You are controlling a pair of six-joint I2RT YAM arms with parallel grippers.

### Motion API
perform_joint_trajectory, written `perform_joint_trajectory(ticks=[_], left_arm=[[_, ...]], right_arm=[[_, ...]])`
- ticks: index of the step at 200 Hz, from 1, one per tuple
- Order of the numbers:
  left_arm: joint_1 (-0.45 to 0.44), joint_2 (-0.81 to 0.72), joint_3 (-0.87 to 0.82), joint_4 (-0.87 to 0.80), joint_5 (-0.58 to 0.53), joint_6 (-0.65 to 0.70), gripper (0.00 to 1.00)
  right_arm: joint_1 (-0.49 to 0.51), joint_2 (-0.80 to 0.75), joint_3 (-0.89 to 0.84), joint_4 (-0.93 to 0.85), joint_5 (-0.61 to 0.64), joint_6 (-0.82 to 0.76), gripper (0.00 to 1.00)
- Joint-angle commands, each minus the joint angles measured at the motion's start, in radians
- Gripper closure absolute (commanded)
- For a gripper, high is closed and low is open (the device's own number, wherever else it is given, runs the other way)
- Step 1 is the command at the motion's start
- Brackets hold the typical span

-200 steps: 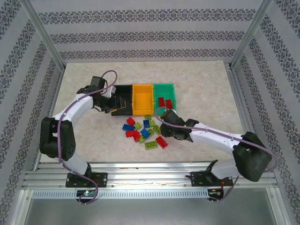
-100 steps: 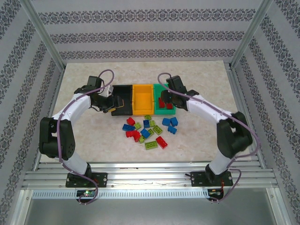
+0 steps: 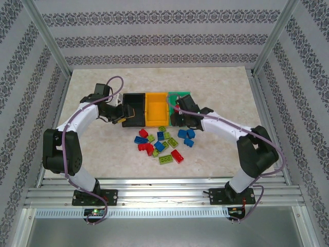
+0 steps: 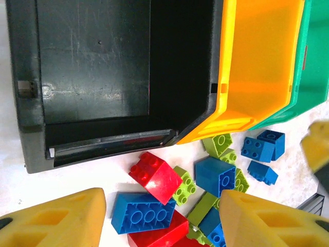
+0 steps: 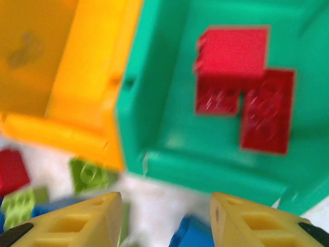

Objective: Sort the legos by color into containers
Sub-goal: Place the lego in the container, then pick up the lego from the bottom-center of the table.

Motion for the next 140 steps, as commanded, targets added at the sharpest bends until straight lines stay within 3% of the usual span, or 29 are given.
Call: perform_joint_trajectory(ticks=[1,68,140], left_arm=[[0.014,-0.003,-0.004,0.006,0.027,0.013,0.4],[0.02,-0.009,-0.01,0.024,0.042,0.001,0.4],[0.022,-0.004,-0.011,0.02,0.052,0.0,0.4]], right_arm=[[0.082,-0.094,-0.067,-0.068,0.032,-0.002,0.51],[0.228,-0.294,-0.284,-0.146,-0.022,0.075,0.49],[0.294,-0.217,-0.297,-0.168,-0.015,0.096,0.49]])
